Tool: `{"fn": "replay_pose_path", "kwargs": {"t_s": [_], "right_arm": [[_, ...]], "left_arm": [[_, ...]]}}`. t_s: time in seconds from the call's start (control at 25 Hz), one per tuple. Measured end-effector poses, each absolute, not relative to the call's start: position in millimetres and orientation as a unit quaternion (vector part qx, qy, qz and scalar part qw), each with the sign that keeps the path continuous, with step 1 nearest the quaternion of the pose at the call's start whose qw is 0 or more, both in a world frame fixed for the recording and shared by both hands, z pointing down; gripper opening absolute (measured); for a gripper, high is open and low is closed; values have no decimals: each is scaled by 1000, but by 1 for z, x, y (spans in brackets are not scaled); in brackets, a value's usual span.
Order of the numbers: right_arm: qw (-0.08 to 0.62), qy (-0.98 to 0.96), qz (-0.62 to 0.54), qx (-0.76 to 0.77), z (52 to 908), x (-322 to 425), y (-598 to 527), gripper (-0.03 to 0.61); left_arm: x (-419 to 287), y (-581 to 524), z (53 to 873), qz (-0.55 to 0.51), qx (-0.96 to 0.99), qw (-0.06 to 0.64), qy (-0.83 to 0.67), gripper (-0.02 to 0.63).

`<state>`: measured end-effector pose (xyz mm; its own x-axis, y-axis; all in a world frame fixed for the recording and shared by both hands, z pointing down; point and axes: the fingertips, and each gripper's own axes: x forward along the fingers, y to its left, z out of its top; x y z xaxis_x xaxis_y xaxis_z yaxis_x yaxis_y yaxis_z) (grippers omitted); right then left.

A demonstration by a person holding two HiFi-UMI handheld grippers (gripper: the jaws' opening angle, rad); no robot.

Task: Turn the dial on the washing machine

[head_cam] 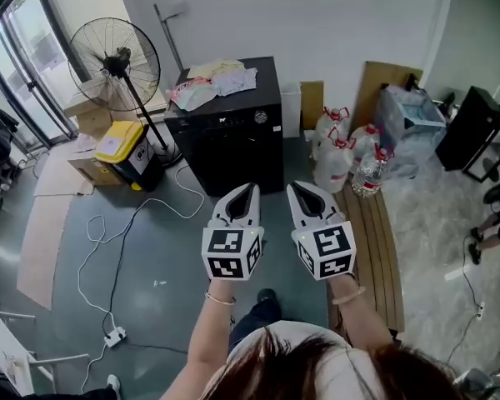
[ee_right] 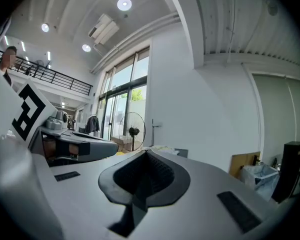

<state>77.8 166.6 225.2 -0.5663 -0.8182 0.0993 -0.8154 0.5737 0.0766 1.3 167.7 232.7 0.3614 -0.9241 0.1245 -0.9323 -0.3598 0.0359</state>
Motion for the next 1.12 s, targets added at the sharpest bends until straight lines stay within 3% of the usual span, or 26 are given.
{"fn": "replay_pose_path", "kwargs": {"t_s": [0.52, 1.12], "right_arm": [[46, -863, -9, 502, 223, 42, 55, 28], [80, -857, -3, 509, 268, 24, -64, 28]], "left_arm": [[-38, 60, 242, 43, 842, 54, -535, 15], [-56, -53, 293, 57, 836, 88, -539, 15]]}}
